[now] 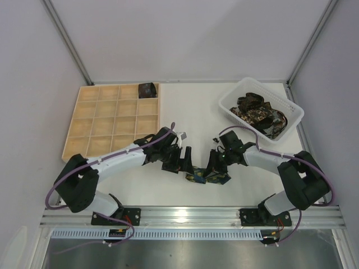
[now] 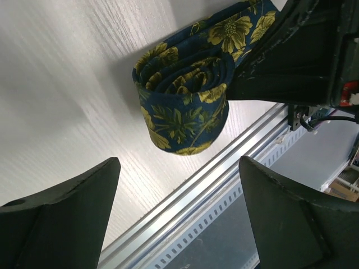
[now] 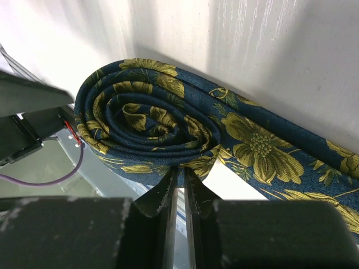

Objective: Roll the ties
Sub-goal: Roll the tie

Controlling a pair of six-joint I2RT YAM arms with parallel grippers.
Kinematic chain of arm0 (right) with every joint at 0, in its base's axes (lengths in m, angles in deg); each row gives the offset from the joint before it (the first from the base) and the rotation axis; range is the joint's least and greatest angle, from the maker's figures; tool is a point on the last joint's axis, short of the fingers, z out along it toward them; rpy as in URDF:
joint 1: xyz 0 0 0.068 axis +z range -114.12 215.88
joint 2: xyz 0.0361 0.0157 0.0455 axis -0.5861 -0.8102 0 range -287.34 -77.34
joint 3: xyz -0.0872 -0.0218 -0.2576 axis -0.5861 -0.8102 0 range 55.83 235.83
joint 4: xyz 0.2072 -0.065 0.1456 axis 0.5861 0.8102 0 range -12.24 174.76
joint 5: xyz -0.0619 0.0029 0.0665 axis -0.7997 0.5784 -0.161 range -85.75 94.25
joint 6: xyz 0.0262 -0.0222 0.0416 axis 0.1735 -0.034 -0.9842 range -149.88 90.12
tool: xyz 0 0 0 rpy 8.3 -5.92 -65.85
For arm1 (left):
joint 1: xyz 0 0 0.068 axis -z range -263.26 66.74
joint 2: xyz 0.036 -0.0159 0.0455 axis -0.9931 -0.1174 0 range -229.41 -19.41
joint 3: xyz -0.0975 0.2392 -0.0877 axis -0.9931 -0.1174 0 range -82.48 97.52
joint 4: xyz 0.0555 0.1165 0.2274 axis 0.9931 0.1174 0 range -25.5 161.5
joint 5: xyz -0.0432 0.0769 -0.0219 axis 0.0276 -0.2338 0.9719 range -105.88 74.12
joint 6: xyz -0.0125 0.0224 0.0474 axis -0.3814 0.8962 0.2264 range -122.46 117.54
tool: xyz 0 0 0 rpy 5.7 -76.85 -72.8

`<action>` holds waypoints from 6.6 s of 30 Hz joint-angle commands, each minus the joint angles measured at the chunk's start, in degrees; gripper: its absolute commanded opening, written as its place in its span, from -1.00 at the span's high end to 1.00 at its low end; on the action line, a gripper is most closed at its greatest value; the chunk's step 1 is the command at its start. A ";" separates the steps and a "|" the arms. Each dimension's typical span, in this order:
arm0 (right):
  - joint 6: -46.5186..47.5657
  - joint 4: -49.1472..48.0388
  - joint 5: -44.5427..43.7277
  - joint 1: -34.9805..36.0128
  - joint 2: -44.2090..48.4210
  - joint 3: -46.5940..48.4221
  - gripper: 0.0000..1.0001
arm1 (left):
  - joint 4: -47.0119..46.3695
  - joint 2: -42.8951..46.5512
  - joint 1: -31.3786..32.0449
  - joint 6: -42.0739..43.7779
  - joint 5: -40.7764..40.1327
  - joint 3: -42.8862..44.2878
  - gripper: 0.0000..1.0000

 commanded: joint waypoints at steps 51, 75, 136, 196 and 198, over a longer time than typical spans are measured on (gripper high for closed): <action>3.81 2.25 -0.33 -3.62 -2.46 6.83 0.74 | -4.35 -11.14 0.57 0.35 -1.85 3.13 -0.95; -37.61 16.60 -36.61 10.25 15.74 2.10 0.85 | 19.55 -19.70 -1.01 15.10 -18.13 31.86 0.42; -68.88 14.41 -59.67 31.89 3.26 -2.93 1.00 | 22.64 -35.29 -4.18 23.56 -3.54 35.65 0.91; -22.07 9.84 -47.48 10.24 13.72 4.36 0.95 | 30.55 -25.21 -9.18 18.73 -13.02 39.88 0.04; -12.77 6.04 -37.75 4.84 11.79 6.55 0.92 | 30.11 -19.43 -9.10 17.32 -13.38 36.20 -0.08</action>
